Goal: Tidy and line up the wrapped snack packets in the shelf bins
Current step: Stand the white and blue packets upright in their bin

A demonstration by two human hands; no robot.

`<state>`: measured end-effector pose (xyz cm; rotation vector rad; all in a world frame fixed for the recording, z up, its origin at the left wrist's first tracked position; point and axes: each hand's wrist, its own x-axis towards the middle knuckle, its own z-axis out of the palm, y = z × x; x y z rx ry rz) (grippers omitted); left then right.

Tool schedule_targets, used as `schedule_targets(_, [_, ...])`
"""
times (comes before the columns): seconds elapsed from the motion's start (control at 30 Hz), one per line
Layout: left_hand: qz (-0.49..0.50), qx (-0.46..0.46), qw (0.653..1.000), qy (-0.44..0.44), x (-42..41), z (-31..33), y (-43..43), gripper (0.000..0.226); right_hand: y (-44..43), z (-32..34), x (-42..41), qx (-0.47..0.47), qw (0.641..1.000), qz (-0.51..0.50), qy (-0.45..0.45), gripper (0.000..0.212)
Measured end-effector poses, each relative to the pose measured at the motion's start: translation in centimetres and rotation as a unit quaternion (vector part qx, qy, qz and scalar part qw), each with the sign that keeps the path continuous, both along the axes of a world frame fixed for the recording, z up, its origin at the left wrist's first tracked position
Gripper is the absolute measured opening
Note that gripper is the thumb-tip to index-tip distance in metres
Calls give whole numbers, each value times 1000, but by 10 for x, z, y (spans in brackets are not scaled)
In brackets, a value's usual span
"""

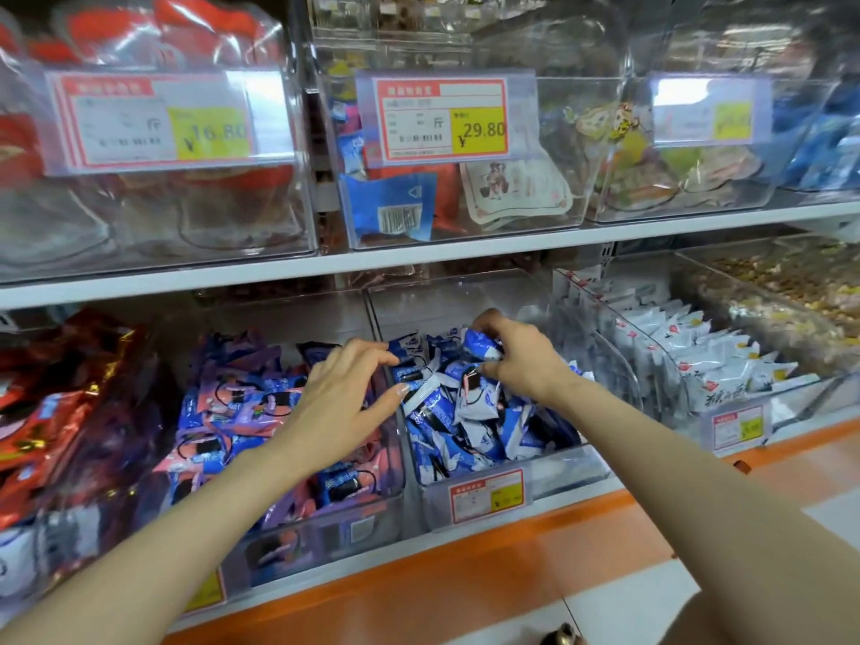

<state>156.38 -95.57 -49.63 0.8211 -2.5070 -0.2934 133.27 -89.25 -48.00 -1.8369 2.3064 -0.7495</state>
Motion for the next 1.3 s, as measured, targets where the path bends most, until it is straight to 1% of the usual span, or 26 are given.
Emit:
schedule_targets(0.07, [3, 0, 1000, -1, 0, -1, 1, 71, -4, -1, -2, -22, 999, -25, -5, 44])
schedule_targets(0.13, [5, -1, 1000, -3, -1, -1, 2, 72, -9, 2, -3, -53, 997, -56, -29, 41])
schedule_targets(0.27, [7, -11, 1000, -8, -2, 0, 1, 73, -33, 3, -8, -133, 973, -115, -147, 44])
schedule_targets(0.33, [8, -17, 1000, -18, -3, 1, 1, 74, -45, -1, -10, -126, 968, -117, -181, 47])
schedule_targets(0.4, [8, -21, 999, -23, -3, 1, 0, 74, -54, -8, -10, -68, 974, -98, -191, 53])
schedule_targets(0.47, [6, -22, 1000, -21, -2, 1, 0, 74, -56, -14, -9, -13, 986, -78, -148, 60])
schedule_targets(0.5, [5, -22, 1000, -20, -1, 2, 0, 74, -55, -14, -9, -12, 993, -69, -99, 60])
schedule_targets(0.57, [2, -20, 1000, -24, 0, 2, 0, 75, -48, -11, -4, -40, 998, -24, 36, 58])
schedule_targets(0.6, [1, -18, 999, -26, 1, 2, 1, 76, -44, -10, 0, -40, 995, 23, 93, 57])
schedule_targets(0.63, [1, -18, 999, -28, 1, 2, 1, 76, -39, -9, 6, -15, 988, 80, 132, 58])
schedule_targets(0.7, [-1, -19, 999, -29, 1, 2, 1, 76, -32, -13, 18, 79, 967, 167, 175, 64])
schedule_targets(0.73, [-1, -20, 999, -29, 1, 2, 1, 75, -30, -16, 22, 121, 956, 181, 194, 67])
schedule_targets(0.77, [-1, -20, 999, -28, 0, 2, 1, 75, -29, -20, 25, 143, 949, 180, 214, 69])
schedule_targets(0.87, [-1, -23, 999, -28, 0, 2, 2, 74, -26, -27, 24, 129, 940, 156, 276, 62])
schedule_targets(0.93, [-1, -22, 999, -27, 0, 2, 2, 73, -25, -30, 23, 130, 936, 137, 297, 57])
schedule_targets(1.0, [-1, -20, 999, -25, 1, 2, 2, 73, -24, -31, 22, 121, 945, 107, 283, 52])
schedule_targets(1.07, [1, -17, 999, -28, 1, 2, 3, 74, -23, -26, 19, 90, 963, 60, 248, 48])
schedule_targets(1.17, [3, -18, 999, -31, 0, 2, 4, 75, -22, -15, 13, 20, 988, -32, 150, 43])
schedule_targets(1.23, [2, -15, 999, -30, 0, 3, 5, 75, -22, -9, 10, -33, 991, -92, 87, 38])
schedule_targets(1.3, [0, -14, 999, -29, 0, 3, 5, 75, -24, -5, 5, -73, 986, -141, 39, 37])
